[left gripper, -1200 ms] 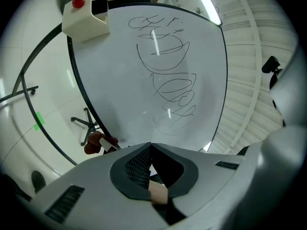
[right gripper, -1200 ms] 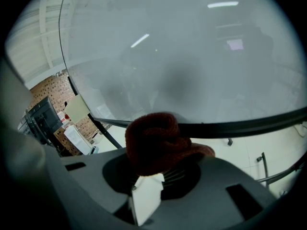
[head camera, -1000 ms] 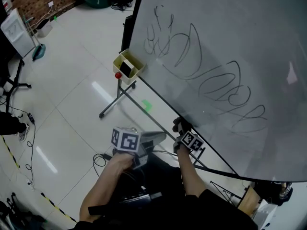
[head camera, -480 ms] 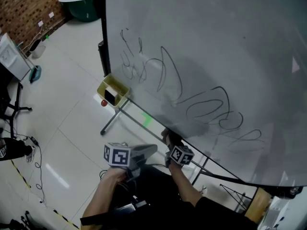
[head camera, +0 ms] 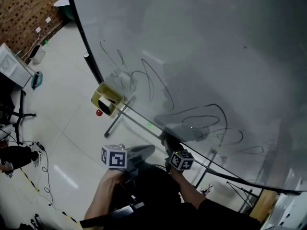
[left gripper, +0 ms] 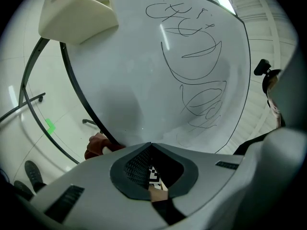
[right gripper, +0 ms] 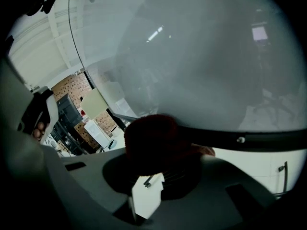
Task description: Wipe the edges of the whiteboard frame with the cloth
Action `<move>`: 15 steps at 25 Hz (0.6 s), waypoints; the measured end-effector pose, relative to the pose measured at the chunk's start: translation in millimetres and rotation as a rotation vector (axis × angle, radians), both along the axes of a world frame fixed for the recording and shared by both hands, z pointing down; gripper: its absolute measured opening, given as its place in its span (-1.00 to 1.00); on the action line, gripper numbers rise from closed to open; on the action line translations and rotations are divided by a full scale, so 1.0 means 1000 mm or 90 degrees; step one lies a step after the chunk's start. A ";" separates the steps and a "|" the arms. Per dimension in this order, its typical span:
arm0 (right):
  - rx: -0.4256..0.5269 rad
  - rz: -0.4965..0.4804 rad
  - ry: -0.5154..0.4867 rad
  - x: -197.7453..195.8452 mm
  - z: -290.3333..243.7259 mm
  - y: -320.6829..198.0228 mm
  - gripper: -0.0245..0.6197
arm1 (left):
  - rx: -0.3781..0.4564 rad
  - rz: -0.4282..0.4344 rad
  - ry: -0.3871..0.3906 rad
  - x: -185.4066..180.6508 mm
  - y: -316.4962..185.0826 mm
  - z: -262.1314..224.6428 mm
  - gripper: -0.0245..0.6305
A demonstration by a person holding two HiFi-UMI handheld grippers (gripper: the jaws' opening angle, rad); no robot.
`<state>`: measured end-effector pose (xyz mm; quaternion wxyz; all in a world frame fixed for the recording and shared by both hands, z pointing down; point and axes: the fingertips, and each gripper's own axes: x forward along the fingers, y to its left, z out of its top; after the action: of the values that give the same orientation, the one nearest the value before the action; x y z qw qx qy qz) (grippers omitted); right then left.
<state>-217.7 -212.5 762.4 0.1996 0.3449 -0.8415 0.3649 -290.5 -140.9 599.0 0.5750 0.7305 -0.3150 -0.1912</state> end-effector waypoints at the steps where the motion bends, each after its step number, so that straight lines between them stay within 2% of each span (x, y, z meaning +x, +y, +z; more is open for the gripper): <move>1: -0.002 0.001 -0.001 -0.001 0.000 0.000 -0.65 | -0.001 0.003 -0.002 -0.001 -0.001 0.000 -0.93; 10: 0.011 0.019 0.021 -0.019 -0.006 -0.007 -0.66 | 0.003 0.033 0.010 -0.022 -0.002 0.007 -0.93; 15: 0.010 0.089 0.053 -0.024 0.000 -0.010 -0.66 | 0.015 0.064 0.019 -0.052 0.006 0.001 -0.93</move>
<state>-241.3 -222.2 762.5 0.2059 0.4196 -0.8091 0.3564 -342.4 -134.7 600.3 0.5800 0.7491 -0.2672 -0.1762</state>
